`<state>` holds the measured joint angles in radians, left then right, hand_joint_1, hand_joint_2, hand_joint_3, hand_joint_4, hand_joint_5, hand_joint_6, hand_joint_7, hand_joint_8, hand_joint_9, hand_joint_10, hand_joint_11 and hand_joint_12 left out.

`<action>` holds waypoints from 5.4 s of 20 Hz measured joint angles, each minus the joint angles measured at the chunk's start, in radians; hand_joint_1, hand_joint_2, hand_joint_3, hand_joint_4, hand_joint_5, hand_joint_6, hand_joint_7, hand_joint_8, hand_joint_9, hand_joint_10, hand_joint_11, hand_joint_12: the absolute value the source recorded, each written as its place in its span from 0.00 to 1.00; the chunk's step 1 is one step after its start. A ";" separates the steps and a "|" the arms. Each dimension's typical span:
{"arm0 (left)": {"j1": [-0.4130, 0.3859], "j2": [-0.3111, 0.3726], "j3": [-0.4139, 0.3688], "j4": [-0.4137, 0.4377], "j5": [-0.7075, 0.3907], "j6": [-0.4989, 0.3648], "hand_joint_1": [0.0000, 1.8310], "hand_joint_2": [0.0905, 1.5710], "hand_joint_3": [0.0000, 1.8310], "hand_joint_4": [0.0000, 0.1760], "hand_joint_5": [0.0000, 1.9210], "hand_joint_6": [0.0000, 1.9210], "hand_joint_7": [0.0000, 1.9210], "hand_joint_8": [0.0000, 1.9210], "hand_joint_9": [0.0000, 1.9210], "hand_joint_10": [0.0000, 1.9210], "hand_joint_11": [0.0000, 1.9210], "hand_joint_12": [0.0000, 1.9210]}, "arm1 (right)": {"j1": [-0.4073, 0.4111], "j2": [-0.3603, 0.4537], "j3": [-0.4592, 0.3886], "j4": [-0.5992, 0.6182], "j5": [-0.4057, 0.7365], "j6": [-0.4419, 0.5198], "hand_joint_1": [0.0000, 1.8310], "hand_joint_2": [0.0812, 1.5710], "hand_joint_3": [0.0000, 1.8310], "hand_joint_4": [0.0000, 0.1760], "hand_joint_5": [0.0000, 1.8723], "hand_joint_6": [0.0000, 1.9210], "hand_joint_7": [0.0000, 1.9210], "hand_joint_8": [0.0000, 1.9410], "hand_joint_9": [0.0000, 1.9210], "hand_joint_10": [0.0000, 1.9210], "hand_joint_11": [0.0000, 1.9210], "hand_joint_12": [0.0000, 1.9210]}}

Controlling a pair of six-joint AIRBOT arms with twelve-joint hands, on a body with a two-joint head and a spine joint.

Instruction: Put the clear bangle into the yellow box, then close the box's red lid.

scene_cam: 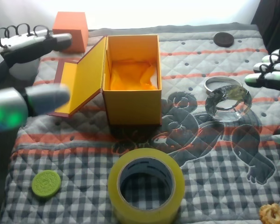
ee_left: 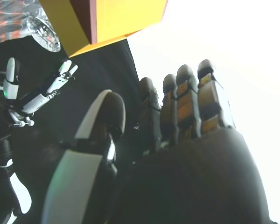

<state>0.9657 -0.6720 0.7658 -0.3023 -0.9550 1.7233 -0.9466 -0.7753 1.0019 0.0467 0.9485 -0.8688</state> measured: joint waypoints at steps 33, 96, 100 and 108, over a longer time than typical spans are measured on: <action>-0.001 -0.018 0.006 -0.005 0.037 0.001 0.00 0.80 0.00 1.00 0.11 0.00 0.12 0.00 0.10 0.00 0.00 0.28 | 0.182 -0.223 0.151 0.088 -0.119 -0.027 0.51 0.59 0.00 0.43 0.30 0.00 0.31 0.00 0.28 0.00 0.04 0.60; 0.018 -0.025 0.002 -0.044 -0.018 -0.001 0.00 0.83 0.00 1.00 0.12 0.00 0.13 0.00 0.10 0.00 0.00 0.18 | 0.493 -0.244 0.167 -0.159 -0.036 0.097 0.71 0.64 0.00 0.00 0.59 0.30 0.67 0.34 0.81 0.01 0.61 0.57; 0.006 -0.030 0.010 -0.048 -0.018 -0.002 0.00 0.82 0.00 1.00 0.12 0.00 0.13 0.00 0.11 0.00 0.00 0.18 | 0.569 -0.317 0.204 -0.172 -0.076 0.089 0.69 0.68 0.00 0.00 0.54 0.36 0.57 0.56 0.66 0.47 0.60 0.72; -0.006 -0.041 0.019 -0.047 -0.007 -0.003 0.00 0.81 0.00 1.00 0.09 0.00 0.12 0.00 0.11 0.00 0.00 0.29 | 0.580 -0.453 0.267 -0.158 -0.133 0.089 0.70 0.64 0.00 0.00 0.55 0.43 0.69 0.24 0.79 0.00 0.69 0.30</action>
<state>0.9596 -0.7132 0.7853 -0.3496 -0.9619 1.7206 -0.3664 -1.2282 1.2690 -0.1112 0.8154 -0.7803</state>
